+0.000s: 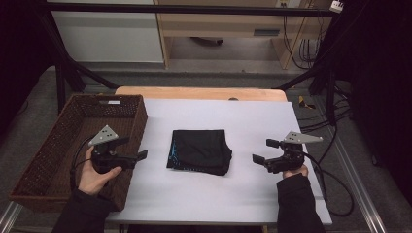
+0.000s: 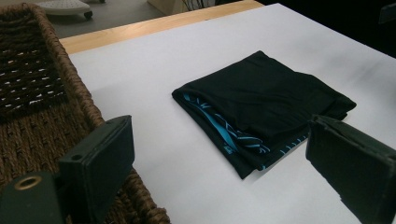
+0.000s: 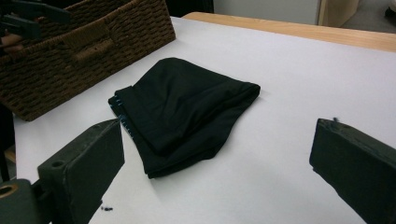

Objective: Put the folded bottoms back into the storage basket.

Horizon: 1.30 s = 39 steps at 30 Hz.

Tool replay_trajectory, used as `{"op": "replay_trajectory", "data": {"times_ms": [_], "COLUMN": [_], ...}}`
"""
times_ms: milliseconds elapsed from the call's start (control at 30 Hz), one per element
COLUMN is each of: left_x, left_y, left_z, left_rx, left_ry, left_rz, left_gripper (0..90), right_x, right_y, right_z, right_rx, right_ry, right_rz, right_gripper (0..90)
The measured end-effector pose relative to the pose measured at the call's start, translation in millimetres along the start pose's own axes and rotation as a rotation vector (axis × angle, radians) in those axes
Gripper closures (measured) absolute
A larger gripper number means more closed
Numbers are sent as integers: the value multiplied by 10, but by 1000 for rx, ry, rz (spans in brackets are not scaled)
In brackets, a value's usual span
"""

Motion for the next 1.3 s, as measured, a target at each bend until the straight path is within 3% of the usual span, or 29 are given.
{"op": "replay_trajectory", "data": {"times_ms": [667, 1033, 1300], "left_x": [-161, -249, -318], "left_y": [-96, -170, -251], "left_z": [-36, 28, 53], "left_rx": [-25, -43, -47], "left_ry": [6, 24, 9], "left_rz": [29, 24, 21], "left_gripper": [56, 38, 38], "right_x": [1, 4, 3], "right_y": [7, 5, 4], "right_z": [-2, -1, -5], "right_rx": [-1, 2, 1], "right_ry": [0, 3, 1], "right_rz": [-2, -3, -5], "right_gripper": [32, 33, 33]}}
Point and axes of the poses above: each handheld gripper's, and its own axes: z roughly forward along the jaws, x roughly out of its underside, y roughly to its left, the point moved 8 cm from there along z, roughly forward along the jaws, and after that the axes turned 15 degrees about x, right-handed, at the moved point
